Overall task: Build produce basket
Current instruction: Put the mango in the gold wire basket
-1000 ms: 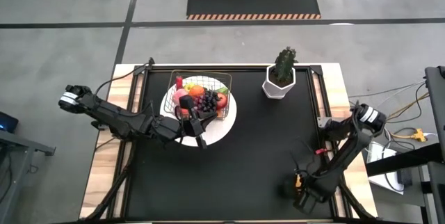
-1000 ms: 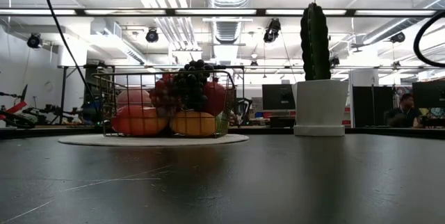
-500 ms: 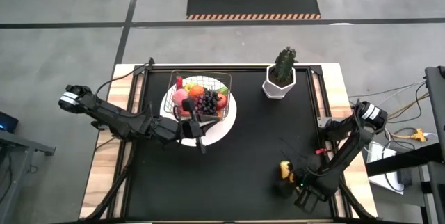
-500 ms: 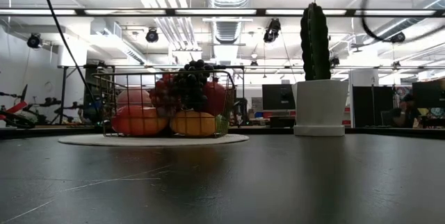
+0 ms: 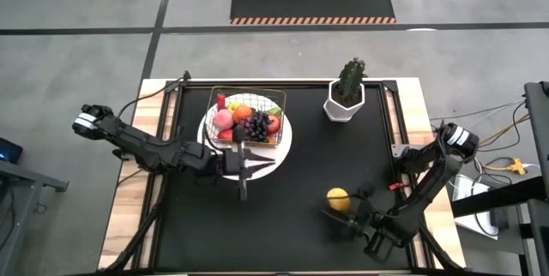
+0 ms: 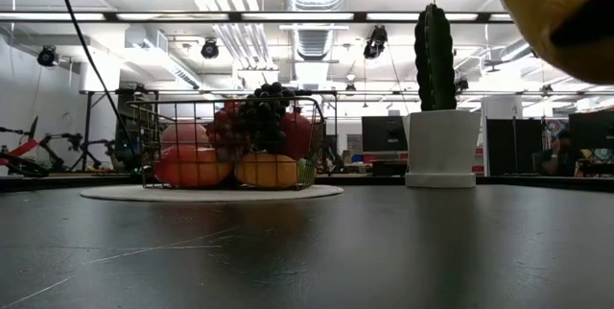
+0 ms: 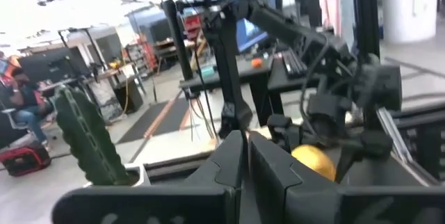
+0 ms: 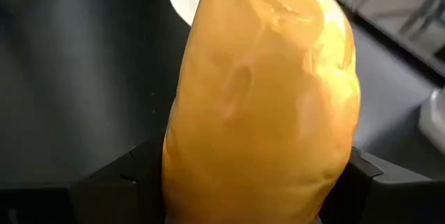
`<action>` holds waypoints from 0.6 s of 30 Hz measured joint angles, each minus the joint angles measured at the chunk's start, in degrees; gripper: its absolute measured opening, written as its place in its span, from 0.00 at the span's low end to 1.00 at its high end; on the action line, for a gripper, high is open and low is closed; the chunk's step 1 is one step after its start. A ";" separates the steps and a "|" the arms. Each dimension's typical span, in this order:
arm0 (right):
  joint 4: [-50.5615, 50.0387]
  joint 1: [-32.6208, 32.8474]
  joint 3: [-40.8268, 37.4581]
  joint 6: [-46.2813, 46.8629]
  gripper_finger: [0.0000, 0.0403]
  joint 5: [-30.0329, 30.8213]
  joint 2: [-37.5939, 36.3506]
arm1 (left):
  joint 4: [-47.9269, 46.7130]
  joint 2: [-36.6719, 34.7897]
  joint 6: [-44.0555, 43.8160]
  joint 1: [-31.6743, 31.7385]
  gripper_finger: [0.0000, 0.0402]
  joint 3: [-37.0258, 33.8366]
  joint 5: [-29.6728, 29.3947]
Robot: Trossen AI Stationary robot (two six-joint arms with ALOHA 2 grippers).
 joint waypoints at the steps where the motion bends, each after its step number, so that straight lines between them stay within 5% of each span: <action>1: 0.04 -0.06 0.00 -2.21 0.61 0.81 -0.27 | 1.10 0.00 -0.01 0.00 0.02 0.00 0.00; 18: 19.93 -3.63 0.00 -48.81 0.61 -1.16 -11.33 | 8.55 0.00 -0.09 0.00 0.02 0.03 0.04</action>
